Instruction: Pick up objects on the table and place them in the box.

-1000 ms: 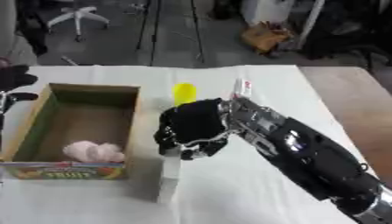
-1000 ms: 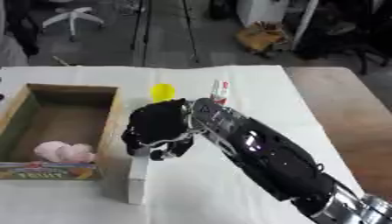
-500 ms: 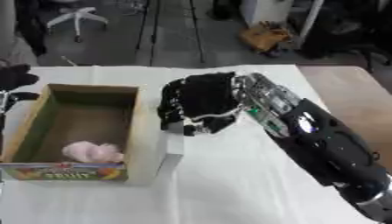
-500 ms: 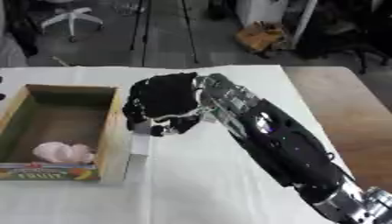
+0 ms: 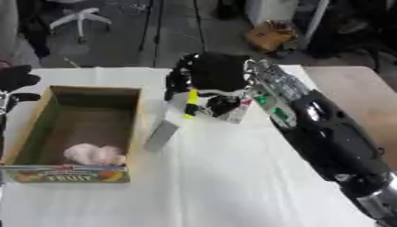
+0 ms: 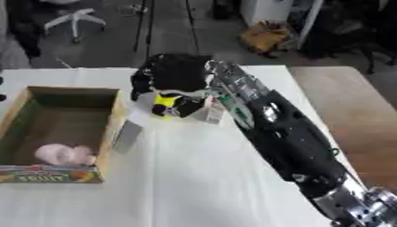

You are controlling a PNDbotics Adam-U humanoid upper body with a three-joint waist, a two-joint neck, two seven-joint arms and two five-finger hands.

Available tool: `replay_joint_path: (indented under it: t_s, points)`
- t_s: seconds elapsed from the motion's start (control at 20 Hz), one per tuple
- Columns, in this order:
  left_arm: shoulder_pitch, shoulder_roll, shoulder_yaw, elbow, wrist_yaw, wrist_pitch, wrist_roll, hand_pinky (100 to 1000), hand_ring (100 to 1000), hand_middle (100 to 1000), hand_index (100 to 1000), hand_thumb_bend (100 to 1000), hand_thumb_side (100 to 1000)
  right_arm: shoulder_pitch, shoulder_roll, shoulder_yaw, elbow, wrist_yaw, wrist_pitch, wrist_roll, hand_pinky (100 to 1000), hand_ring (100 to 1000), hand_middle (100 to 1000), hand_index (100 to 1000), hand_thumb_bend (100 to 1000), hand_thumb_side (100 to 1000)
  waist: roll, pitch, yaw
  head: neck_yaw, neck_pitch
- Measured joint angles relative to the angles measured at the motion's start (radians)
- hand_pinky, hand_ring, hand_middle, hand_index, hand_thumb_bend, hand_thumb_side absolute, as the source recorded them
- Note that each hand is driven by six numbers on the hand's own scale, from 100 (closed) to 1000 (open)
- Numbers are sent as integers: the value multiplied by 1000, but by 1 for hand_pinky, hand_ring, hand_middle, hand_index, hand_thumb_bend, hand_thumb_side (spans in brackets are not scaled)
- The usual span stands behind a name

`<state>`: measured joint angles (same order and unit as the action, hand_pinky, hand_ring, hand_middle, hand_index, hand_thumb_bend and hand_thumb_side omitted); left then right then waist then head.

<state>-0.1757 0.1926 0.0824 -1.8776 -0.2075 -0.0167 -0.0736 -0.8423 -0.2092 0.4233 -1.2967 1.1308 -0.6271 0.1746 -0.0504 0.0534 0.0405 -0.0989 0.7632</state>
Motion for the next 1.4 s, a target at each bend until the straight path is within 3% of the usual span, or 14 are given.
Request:
replay_joint_path:
  t_s: [0.6, 0.65, 0.7, 0.85, 1.1, 1.4]
  points:
    - [-17, 0, -12, -45, 9, -10, 13, 687, 782, 658, 809, 513, 927, -46, 122, -41, 152, 165, 189, -166, 705, 708, 666, 477, 300, 116, -1, -3, 48, -21, 0]
    - [-18, 0, -12, -47, 10, -10, 15, 686, 781, 658, 808, 517, 922, -46, 128, -41, 158, 173, 198, -175, 830, 825, 806, 769, 526, 427, -1, -4, 48, -22, 0]
    - [-19, 0, -14, -49, 10, -11, 16, 686, 781, 658, 808, 517, 922, -47, 132, -40, 164, 182, 204, -181, 910, 891, 894, 918, 590, 572, -3, -4, 51, -25, 0]
    - [-22, 0, -22, -63, 14, -12, 16, 687, 781, 659, 808, 518, 922, -65, 141, -4, 185, 218, 192, -170, 1000, 975, 990, 1000, 658, 647, -15, -4, 70, -30, 0]
    - [-22, 0, -24, -72, 14, -12, 15, 687, 781, 659, 808, 520, 922, -64, 141, 90, 174, 295, 123, -101, 1000, 976, 996, 1000, 678, 653, -14, -4, 63, -28, 0]
    - [-22, 0, -24, -78, 14, -12, 15, 687, 781, 659, 808, 521, 922, -54, 142, 62, 91, 392, 37, -14, 1000, 967, 986, 1000, 660, 650, -14, -4, 59, -22, 0]
